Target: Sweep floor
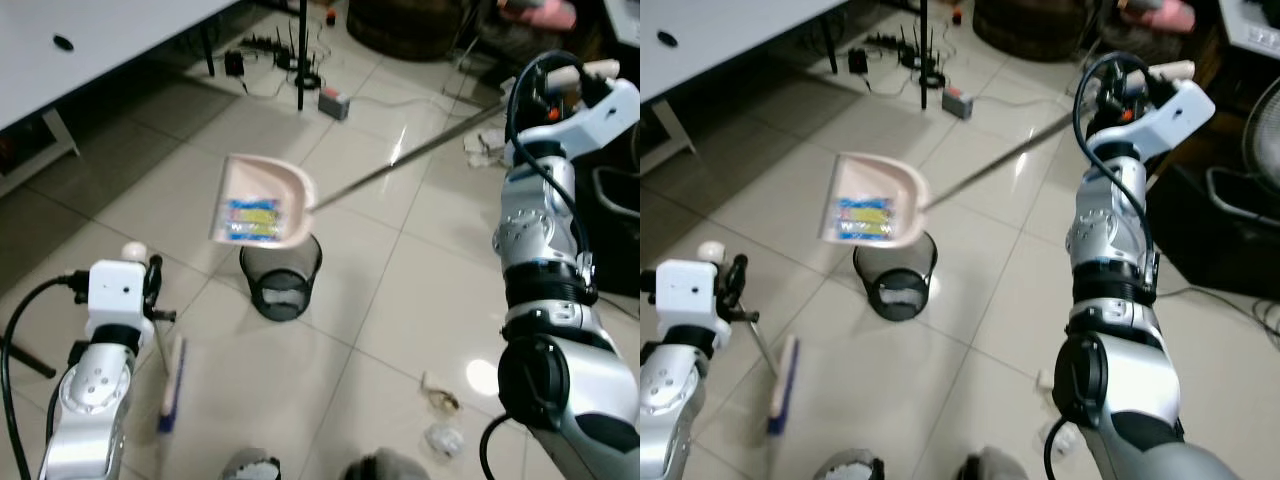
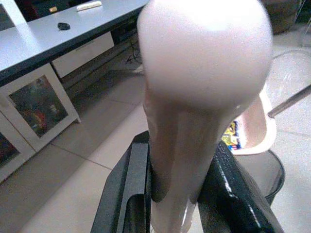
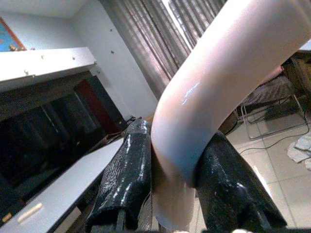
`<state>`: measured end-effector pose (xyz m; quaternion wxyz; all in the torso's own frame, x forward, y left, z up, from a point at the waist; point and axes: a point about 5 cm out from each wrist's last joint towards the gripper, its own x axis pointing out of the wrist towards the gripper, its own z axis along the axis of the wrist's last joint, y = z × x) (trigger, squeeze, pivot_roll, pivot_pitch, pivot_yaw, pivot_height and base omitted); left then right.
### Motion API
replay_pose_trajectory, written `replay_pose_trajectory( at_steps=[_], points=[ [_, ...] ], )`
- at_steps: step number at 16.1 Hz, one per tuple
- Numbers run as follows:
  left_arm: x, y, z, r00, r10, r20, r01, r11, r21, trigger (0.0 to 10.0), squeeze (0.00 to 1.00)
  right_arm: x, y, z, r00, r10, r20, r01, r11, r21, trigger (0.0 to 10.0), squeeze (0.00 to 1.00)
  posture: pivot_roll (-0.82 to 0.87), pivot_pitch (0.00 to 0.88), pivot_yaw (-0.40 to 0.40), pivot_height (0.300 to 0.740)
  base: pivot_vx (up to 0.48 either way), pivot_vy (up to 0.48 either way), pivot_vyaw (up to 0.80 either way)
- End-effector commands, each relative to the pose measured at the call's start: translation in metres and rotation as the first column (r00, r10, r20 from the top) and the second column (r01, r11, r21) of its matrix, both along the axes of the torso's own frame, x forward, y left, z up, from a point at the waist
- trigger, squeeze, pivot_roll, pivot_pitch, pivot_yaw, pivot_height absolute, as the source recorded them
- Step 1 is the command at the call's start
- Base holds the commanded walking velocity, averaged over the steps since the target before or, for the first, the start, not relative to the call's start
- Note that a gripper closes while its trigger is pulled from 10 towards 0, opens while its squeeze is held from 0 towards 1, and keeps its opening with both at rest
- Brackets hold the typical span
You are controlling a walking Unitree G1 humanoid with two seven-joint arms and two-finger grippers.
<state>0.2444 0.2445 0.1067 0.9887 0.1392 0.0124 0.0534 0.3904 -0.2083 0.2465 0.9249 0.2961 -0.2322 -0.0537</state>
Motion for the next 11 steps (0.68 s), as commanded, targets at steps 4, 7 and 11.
replay_pose_trajectory(
  at_steps=[4,7,11],
  points=[
    [0.0001,-0.0030,0.0064,1.000,-0.007,0.030,0.007,1.000,0.001,10.0,0.00,-0.0047,-0.0165,0.0119,0.997,-0.059,0.057,0.058,0.998,0.017,10.0,0.00,0.15,0.128,-0.029,0.740,0.283,0.000,0.00],
    [-0.0013,-0.0041,0.0024,1.000,-0.012,0.007,0.012,1.000,-0.001,10.0,0.00,-0.0047,-0.0165,0.0103,0.997,-0.059,0.052,0.058,0.998,0.016,10.0,0.00,0.15,0.133,-0.030,0.740,0.000,0.000,0.00],
    [-0.0021,-0.0070,-0.0004,1.000,-0.021,-0.008,0.021,1.000,0.006,10.0,0.00,-0.0050,-0.0172,0.0070,0.997,-0.065,0.042,0.064,0.998,0.015,10.0,0.00,0.15,0.129,-0.025,0.740,0.000,0.000,0.00]
  ],
)
